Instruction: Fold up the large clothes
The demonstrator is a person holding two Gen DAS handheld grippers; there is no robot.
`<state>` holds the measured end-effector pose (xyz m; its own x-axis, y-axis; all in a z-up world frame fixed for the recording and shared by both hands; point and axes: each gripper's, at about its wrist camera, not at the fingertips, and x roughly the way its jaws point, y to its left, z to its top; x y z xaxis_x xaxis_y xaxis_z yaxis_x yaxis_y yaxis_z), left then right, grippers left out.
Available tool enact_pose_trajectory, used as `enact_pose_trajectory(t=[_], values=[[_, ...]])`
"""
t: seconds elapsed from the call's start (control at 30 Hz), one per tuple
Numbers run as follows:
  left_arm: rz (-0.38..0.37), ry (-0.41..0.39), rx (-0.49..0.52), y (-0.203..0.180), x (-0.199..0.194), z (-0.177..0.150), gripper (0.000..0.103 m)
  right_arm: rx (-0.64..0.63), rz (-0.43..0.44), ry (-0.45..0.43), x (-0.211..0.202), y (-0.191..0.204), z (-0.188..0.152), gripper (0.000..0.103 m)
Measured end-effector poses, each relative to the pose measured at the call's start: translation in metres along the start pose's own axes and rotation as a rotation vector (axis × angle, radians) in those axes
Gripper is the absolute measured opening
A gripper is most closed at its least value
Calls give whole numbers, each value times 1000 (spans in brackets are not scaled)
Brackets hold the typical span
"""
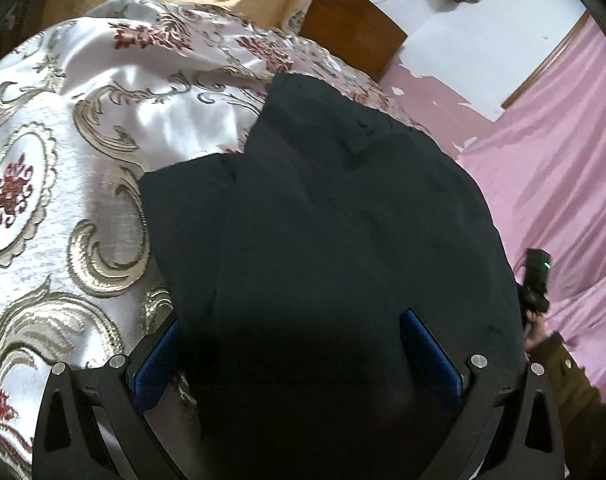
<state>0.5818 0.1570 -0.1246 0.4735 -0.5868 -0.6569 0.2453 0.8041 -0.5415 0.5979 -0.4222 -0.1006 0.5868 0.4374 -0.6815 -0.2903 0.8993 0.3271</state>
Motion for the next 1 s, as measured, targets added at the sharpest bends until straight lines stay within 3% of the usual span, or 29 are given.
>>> enact_pose_trajectory(t=[0.1, 0.2, 0.33, 0.57, 0.63, 0.77, 0.83, 1.0], values=[[-28, 8, -2, 2, 2, 1, 103, 116, 114, 65, 18, -21, 0, 102], [-51, 13, 4, 4, 3, 1, 103, 185, 163, 49, 18, -33, -9, 102], [-80, 10, 20, 2, 2, -1, 103, 205, 229, 47, 19, -28, -27, 102], [-196, -16, 32, 5, -8, -5, 103, 260, 404, 46, 26, -14, -42, 102], [-204, -14, 32, 6, -8, -4, 103, 257, 402, 56, 29, -10, -43, 102], [-134, 42, 57, 1, 2, -4, 103, 220, 315, 132, 51, 1, -33, 102], [-129, 52, 62, -1, 4, -6, 103, 209, 320, 146, 49, -2, -32, 102], [-127, 56, 65, 1, 3, -6, 103, 239, 301, 105, 45, 6, -38, 102]])
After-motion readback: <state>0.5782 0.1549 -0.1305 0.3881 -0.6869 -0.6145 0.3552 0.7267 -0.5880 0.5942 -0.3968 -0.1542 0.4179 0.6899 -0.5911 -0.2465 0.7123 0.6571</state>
